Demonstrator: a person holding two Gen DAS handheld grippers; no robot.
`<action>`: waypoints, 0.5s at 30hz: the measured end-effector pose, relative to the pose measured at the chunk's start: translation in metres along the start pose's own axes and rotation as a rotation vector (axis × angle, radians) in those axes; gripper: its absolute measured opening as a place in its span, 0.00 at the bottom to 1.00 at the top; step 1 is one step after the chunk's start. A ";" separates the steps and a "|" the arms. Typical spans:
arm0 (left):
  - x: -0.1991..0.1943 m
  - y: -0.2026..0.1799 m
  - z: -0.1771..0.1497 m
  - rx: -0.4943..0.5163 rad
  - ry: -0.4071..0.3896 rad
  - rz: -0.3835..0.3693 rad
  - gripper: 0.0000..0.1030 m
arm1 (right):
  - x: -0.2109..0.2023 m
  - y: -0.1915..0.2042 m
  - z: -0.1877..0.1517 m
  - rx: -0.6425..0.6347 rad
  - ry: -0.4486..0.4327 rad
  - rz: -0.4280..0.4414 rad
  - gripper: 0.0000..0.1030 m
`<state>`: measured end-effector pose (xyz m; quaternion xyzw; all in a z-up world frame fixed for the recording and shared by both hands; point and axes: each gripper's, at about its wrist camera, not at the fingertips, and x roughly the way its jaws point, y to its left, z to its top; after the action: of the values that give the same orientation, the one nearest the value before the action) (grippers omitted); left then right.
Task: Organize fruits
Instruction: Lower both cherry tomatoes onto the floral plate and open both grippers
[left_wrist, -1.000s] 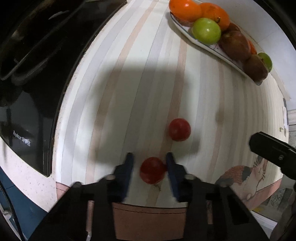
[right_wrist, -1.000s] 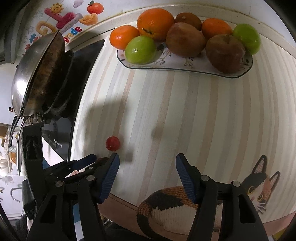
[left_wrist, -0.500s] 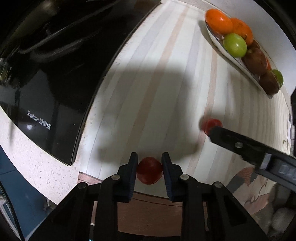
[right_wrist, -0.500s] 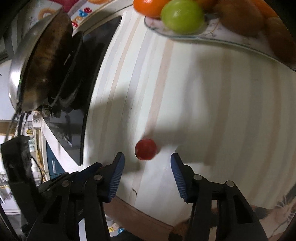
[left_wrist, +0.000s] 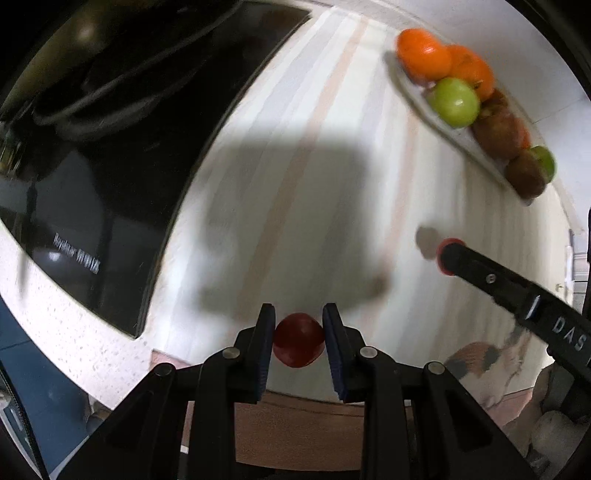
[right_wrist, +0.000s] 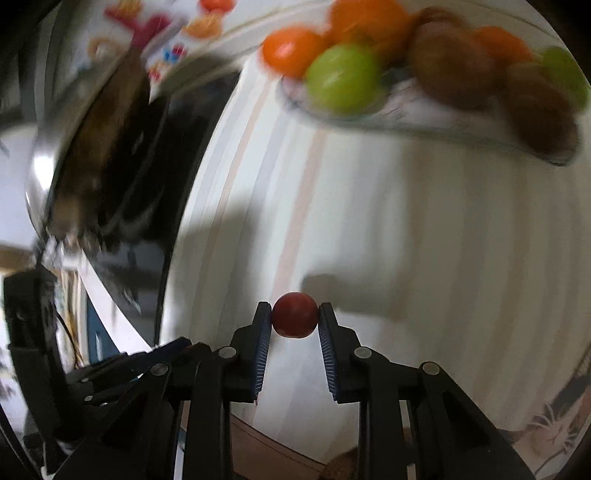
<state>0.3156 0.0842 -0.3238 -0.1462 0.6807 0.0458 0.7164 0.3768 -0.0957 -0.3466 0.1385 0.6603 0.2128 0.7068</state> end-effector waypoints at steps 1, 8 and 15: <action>-0.003 -0.006 0.004 0.006 -0.006 -0.011 0.23 | -0.010 -0.008 0.003 0.021 -0.024 0.005 0.27; -0.032 -0.084 0.061 0.091 -0.074 -0.136 0.23 | -0.067 -0.061 0.033 0.128 -0.195 0.000 0.27; -0.033 -0.135 0.132 0.132 -0.088 -0.213 0.23 | -0.071 -0.079 0.060 0.121 -0.251 -0.021 0.27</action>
<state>0.4763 -0.0043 -0.2676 -0.1679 0.6307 -0.0691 0.7545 0.4430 -0.1939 -0.3173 0.1995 0.5796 0.1462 0.7764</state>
